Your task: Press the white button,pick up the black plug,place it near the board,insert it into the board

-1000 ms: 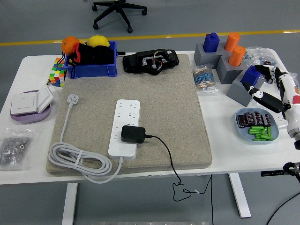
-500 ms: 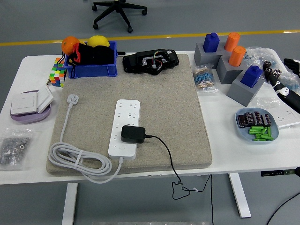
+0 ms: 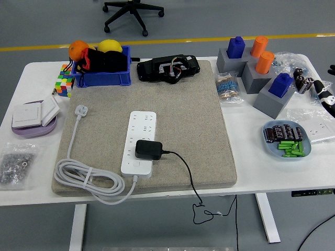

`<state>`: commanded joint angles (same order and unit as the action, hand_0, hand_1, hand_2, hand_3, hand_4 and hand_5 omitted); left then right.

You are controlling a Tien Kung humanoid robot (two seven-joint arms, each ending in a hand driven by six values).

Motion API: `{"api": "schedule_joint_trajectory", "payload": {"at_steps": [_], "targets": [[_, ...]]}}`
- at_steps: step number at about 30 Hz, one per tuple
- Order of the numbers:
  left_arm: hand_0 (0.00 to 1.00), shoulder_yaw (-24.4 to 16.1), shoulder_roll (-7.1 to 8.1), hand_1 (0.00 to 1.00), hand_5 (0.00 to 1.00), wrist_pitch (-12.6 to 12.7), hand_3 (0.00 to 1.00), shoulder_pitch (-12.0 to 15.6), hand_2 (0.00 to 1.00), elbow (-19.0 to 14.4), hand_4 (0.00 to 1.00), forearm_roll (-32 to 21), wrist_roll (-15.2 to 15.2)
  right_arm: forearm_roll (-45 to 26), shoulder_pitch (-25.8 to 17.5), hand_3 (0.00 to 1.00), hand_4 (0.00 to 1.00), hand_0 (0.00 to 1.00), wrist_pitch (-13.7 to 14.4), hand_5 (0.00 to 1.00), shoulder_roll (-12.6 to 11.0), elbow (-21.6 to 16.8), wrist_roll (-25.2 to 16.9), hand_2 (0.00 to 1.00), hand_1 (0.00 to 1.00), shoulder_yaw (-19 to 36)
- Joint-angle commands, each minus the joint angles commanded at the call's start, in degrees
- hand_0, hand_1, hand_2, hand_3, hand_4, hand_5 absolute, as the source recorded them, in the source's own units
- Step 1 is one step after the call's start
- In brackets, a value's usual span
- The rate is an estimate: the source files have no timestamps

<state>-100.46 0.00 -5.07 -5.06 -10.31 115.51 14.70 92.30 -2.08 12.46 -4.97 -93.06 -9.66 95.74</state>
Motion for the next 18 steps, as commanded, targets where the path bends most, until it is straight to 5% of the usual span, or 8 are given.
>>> {"api": "schedule_joint_trajectory", "payload": {"at_steps": [10, 18], "targets": [[0.626, -0.9, 0.00, 0.628, 0.376, 0.3, 0.688, -0.5, 0.632, 0.0, 0.534, 0.2, 0.0, 1.8, 0.8, 0.625, 0.863, 0.776, -2.7, 0.427, 0.3, 0.4, 3.9, 0.626, 0.699, 0.4], [0.625, -1.5, 0.00, 0.629, 0.377, 0.2, 0.688, -0.9, 0.632, 0.0, 0.535, 0.6, 0.2, 1.2, 1.0, 0.616, 0.853, 0.756, -1.7, 0.420, 0.4, 1.6, 0.8, 0.618, 0.686, 0.6]]}}
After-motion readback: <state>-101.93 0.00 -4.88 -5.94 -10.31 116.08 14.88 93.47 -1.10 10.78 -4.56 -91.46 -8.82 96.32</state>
